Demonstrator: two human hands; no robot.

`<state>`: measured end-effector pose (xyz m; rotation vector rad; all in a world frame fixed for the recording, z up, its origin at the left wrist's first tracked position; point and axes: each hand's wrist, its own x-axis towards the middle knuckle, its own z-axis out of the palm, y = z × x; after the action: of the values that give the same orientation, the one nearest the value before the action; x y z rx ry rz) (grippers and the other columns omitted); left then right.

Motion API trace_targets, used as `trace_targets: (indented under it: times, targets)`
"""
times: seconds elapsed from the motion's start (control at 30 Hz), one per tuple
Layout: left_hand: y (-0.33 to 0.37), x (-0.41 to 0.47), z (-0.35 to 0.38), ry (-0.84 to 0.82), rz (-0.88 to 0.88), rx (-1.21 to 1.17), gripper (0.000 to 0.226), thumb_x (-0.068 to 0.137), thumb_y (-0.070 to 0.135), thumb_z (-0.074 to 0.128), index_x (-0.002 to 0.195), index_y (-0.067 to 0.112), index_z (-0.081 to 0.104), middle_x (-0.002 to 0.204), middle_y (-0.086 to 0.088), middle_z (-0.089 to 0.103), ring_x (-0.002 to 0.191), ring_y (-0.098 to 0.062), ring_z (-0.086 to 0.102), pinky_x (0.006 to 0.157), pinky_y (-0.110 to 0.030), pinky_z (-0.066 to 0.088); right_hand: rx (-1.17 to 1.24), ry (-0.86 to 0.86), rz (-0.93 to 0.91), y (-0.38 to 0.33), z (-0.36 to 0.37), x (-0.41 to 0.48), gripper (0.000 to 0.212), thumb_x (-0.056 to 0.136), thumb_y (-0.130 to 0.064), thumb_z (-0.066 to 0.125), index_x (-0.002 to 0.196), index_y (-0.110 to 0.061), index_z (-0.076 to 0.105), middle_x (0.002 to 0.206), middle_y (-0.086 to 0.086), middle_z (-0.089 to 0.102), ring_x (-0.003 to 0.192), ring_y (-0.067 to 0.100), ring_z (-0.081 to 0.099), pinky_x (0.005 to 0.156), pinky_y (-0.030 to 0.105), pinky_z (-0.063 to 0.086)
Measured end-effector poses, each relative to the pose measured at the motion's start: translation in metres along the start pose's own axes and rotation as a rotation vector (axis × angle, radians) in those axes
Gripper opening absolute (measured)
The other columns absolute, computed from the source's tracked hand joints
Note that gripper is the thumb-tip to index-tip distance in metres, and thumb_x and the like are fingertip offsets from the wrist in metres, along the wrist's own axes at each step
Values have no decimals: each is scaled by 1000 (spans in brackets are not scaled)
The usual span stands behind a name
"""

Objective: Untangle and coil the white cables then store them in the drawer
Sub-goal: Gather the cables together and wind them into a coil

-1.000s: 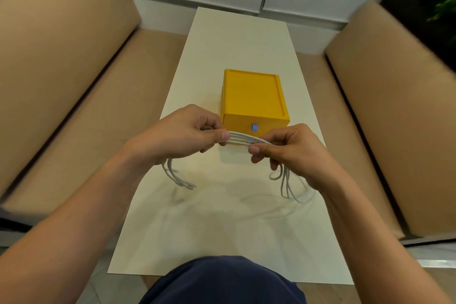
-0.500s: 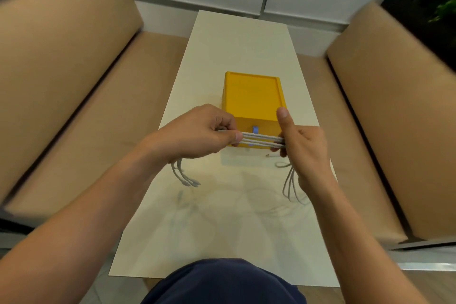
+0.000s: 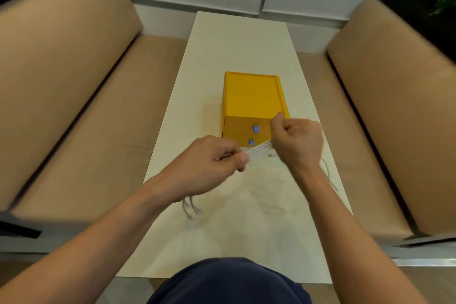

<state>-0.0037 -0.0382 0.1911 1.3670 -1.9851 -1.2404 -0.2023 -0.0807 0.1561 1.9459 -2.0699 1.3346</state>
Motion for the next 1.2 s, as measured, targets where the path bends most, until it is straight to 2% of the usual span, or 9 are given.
trace_targets:
  times: [0.17,0.37,0.6,0.67,0.77,0.87,0.97,1.07,1.2]
  targets:
    - [0,-8,-5,1,72,-47,29,100,33,63,74,21,69,54,6,46,51,-11,37,53,-29,32,11,-27,25,-2,6,-13,65,97,-30,51,41,-19,21,36,-5,24,36,21,26,42,36,26]
    - [-9,-7,3,64,37,57,29,100,31,62,71,26,67,51,15,51,48,-5,44,50,-18,31,33,147,-183,-25,-22,6,64,97,-25,54,50,-28,11,42,-8,16,37,24,23,40,35,22]
    - [6,-4,-4,78,172,-87,27,100,23,65,75,18,70,54,11,48,52,-5,40,53,-20,31,-5,0,7,-1,7,5,67,99,-30,52,42,-16,20,35,-1,19,36,26,29,44,35,23]
    - [-2,2,-12,98,133,-101,27,101,23,65,75,19,70,53,11,46,51,-6,37,51,-21,30,76,-94,66,1,3,9,71,103,-33,54,39,-13,29,34,1,28,36,18,27,46,33,22]
    - [-15,10,-28,173,67,-73,27,100,25,64,75,20,70,55,9,45,50,-7,35,51,-26,29,370,-484,212,2,-15,17,67,101,-50,57,45,-14,60,46,2,55,45,13,43,53,32,35]
    - [-26,11,-39,175,25,-45,26,100,23,64,75,18,69,53,8,40,47,-6,32,47,-22,26,568,-874,179,13,-34,17,42,98,-47,60,81,-14,79,73,10,70,64,18,56,64,36,44]
    - [-32,8,-44,123,-1,-25,26,100,23,64,76,15,70,55,7,40,47,-7,31,45,-17,24,621,-1111,188,25,-44,14,26,97,-31,63,106,-9,75,82,11,72,69,20,54,68,33,46]
    - [-35,7,-44,57,-12,17,27,100,26,64,75,18,70,53,10,41,48,-7,31,48,-22,26,494,-1167,213,24,-45,10,20,99,-27,65,107,-10,75,89,7,79,68,17,53,69,33,49]
    - [-43,10,-41,28,-24,207,28,99,34,63,73,27,69,50,10,50,48,-6,39,56,-30,33,236,-983,41,16,-44,7,22,100,-36,64,86,-23,75,74,-11,72,58,5,50,59,21,43]
